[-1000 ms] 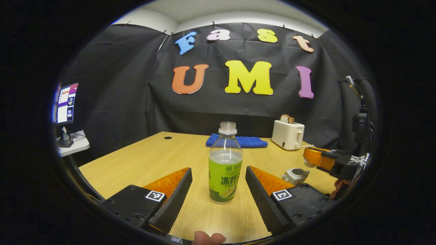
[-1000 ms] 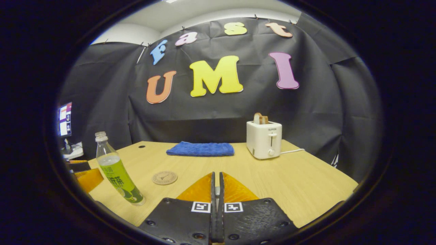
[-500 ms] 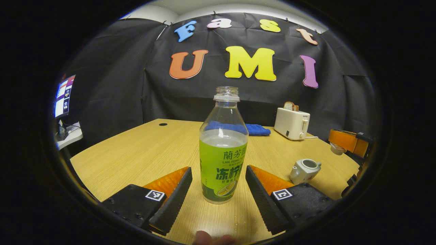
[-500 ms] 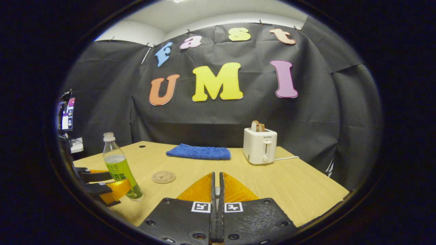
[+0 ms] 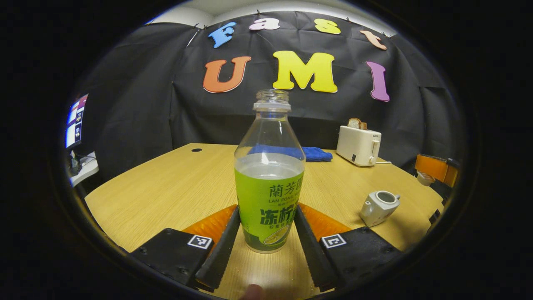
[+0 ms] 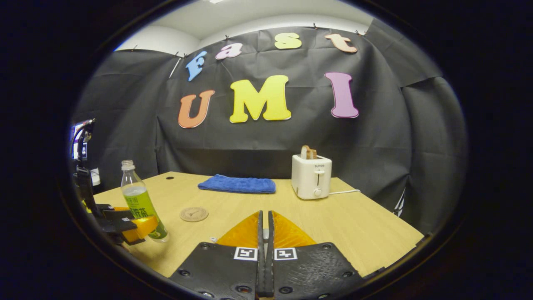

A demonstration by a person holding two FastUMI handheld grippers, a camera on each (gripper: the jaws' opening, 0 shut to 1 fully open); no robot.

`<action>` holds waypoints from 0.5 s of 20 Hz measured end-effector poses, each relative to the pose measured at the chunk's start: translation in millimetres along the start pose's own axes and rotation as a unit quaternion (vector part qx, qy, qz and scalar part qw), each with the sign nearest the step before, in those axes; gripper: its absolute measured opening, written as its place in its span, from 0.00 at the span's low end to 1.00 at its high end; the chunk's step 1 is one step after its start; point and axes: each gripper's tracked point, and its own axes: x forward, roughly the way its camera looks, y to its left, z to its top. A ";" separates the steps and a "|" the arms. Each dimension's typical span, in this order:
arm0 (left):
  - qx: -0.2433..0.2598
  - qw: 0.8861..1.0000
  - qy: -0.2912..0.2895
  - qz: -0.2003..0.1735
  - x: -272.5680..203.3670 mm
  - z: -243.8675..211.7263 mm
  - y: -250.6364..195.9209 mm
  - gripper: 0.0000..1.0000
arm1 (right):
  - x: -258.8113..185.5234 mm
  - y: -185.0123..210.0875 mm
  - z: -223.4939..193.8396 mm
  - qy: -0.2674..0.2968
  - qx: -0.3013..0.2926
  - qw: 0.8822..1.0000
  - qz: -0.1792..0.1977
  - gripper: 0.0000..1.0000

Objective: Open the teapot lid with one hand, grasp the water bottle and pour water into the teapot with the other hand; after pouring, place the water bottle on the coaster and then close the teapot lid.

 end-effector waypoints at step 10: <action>0.246 0.968 0.015 0.052 -16.3 32.3 21.9 0.76 | -4.8 -30.7 2.8 -0.006 0.001 1.000 -0.001 0.00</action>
